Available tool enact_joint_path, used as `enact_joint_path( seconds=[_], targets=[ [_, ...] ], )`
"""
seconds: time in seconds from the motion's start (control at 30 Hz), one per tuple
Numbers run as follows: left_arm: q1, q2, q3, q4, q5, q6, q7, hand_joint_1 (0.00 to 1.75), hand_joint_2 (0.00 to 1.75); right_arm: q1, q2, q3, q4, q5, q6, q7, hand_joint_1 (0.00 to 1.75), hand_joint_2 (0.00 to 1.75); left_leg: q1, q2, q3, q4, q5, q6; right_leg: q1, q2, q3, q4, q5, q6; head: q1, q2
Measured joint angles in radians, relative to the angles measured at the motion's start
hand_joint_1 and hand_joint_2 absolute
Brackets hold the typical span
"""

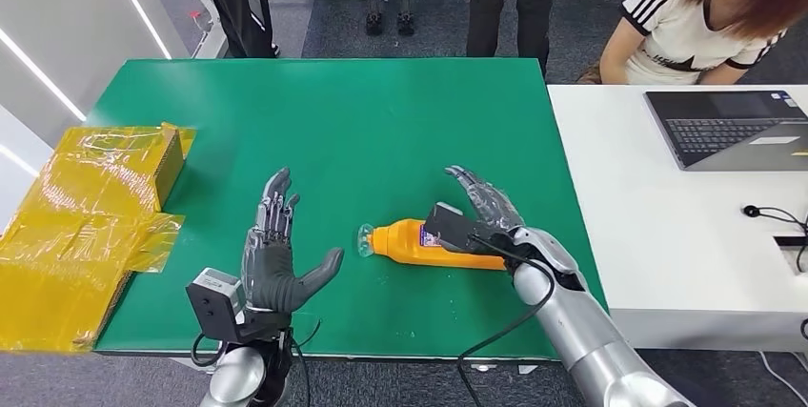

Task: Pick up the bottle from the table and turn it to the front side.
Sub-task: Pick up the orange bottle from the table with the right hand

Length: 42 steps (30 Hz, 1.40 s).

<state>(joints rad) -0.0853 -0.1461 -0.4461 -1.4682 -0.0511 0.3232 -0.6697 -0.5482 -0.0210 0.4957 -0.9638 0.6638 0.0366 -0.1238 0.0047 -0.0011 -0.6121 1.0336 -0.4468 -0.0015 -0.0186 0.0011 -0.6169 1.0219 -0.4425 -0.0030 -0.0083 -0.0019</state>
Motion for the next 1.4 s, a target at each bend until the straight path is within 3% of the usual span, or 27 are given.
enact_joint_path(
  seconds=[0.37,0.43,0.57,0.8,0.87,1.0,1.1,1.33,1.37,1.4],
  targets=[
    [-0.015,0.0,-0.002,0.028,0.0,-0.001,0.0,0.0,1.75,-0.067,-0.011,0.047,0.113,0.004,0.004,0.002,0.0,1.75,0.0,0.0,-0.001,0.0,0.0,0.0,0.0,0.0,-0.001,0.0,0.0,0.0,0.0,0.0],
    [-0.017,0.0,-0.002,0.031,0.002,-0.002,0.006,0.0,1.75,-0.087,-0.015,0.061,0.128,0.022,0.049,0.019,0.0,1.75,0.0,0.001,-0.001,0.0,0.0,0.0,0.0,0.001,-0.001,0.0,0.0,0.0,0.0,0.0],
    [-0.026,0.0,-0.003,0.043,0.017,-0.01,0.023,0.0,1.75,-0.237,-0.052,0.168,0.225,0.063,0.301,0.036,0.0,1.75,0.0,0.003,0.001,0.0,0.001,0.001,0.0,0.002,-0.001,-0.001,0.002,-0.001,-0.001,0.0],
    [-0.027,0.003,-0.003,0.065,0.029,-0.01,0.011,0.0,1.75,-0.348,-0.087,0.296,0.365,-0.013,0.272,-0.02,0.0,1.75,0.0,-0.002,-0.002,0.0,0.004,0.001,0.0,-0.002,-0.001,-0.001,0.004,0.001,-0.002,0.0],
    [-0.028,0.003,-0.002,0.07,0.078,-0.05,0.036,0.0,1.75,-0.361,-0.087,0.326,0.396,-0.035,0.335,-0.012,0.0,1.75,0.0,-0.002,-0.002,0.0,0.004,0.001,0.0,-0.002,-0.001,-0.001,0.004,0.001,-0.002,0.0],
    [-0.037,0.002,0.007,0.097,0.302,-0.244,0.144,0.0,1.75,-0.398,-0.094,0.418,0.438,-0.088,0.604,0.021,0.0,1.75,0.0,-0.003,-0.002,0.0,0.004,0.001,0.0,-0.002,-0.001,-0.001,0.003,0.001,-0.002,0.0],
    [-0.053,0.001,0.021,0.126,0.38,-0.309,0.175,0.0,1.75,-0.407,-0.096,0.478,0.456,-0.113,0.61,0.036,0.0,1.75,0.0,-0.001,-0.001,0.0,0.004,0.001,0.0,-0.001,-0.001,-0.001,0.004,0.001,-0.002,0.0],
    [-0.072,-0.006,0.043,0.157,0.418,-0.347,0.209,0.0,1.75,-0.426,-0.096,0.567,0.493,-0.15,0.581,0.044,0.0,1.75,0.0,0.0,0.001,0.0,0.004,0.001,0.0,-0.001,0.001,-0.001,0.004,0.001,-0.001,0.0],
    [-0.074,-0.007,0.045,0.162,0.422,-0.354,0.213,0.0,1.75,-0.427,-0.096,0.575,0.497,-0.158,0.577,0.043,0.07,1.75,0.0,0.0,0.001,0.0,0.004,0.001,0.0,-0.001,0.002,-0.001,0.004,0.001,-0.001,0.0],
    [-0.075,-0.008,0.046,0.168,0.425,-0.361,0.216,0.0,1.75,-0.428,-0.096,0.582,0.501,-0.165,0.573,0.041,0.51,1.75,0.0,0.0,0.002,0.0,0.004,0.001,0.0,0.0,0.002,-0.001,0.004,0.001,-0.002,0.0]
  ],
)
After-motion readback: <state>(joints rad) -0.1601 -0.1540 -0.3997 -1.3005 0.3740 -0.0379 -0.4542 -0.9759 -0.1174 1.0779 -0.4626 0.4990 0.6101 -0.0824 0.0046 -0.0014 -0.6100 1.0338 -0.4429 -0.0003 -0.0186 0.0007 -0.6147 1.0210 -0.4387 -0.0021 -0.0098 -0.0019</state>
